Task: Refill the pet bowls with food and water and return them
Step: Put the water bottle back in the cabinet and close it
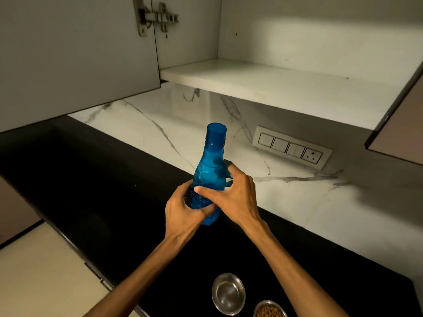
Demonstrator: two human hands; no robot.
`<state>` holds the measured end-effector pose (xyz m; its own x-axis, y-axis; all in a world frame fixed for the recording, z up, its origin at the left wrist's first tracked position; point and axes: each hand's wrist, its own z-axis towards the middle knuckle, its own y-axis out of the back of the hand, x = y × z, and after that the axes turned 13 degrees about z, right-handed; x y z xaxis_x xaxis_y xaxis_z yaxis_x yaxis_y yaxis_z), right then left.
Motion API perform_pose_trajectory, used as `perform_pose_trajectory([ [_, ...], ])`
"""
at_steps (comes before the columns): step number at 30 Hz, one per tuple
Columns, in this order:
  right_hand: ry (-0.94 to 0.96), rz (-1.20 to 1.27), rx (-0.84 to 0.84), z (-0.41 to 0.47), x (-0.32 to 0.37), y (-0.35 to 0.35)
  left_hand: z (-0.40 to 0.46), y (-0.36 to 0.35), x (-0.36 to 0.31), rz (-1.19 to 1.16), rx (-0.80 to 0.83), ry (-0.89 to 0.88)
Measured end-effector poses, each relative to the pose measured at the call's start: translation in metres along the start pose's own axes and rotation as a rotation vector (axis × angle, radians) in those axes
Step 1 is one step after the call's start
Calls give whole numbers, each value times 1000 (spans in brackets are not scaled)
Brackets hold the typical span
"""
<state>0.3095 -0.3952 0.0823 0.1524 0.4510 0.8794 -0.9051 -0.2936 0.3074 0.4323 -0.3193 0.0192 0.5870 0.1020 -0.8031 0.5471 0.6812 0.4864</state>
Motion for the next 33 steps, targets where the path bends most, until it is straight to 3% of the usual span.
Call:
perform_pose_trajectory([
  [14, 327, -58, -86, 54, 130, 68, 66, 62, -122, -56, -41, -200],
  [33, 501, -39, -184, 128, 253, 118, 142, 124, -239, -166, -90, -309],
])
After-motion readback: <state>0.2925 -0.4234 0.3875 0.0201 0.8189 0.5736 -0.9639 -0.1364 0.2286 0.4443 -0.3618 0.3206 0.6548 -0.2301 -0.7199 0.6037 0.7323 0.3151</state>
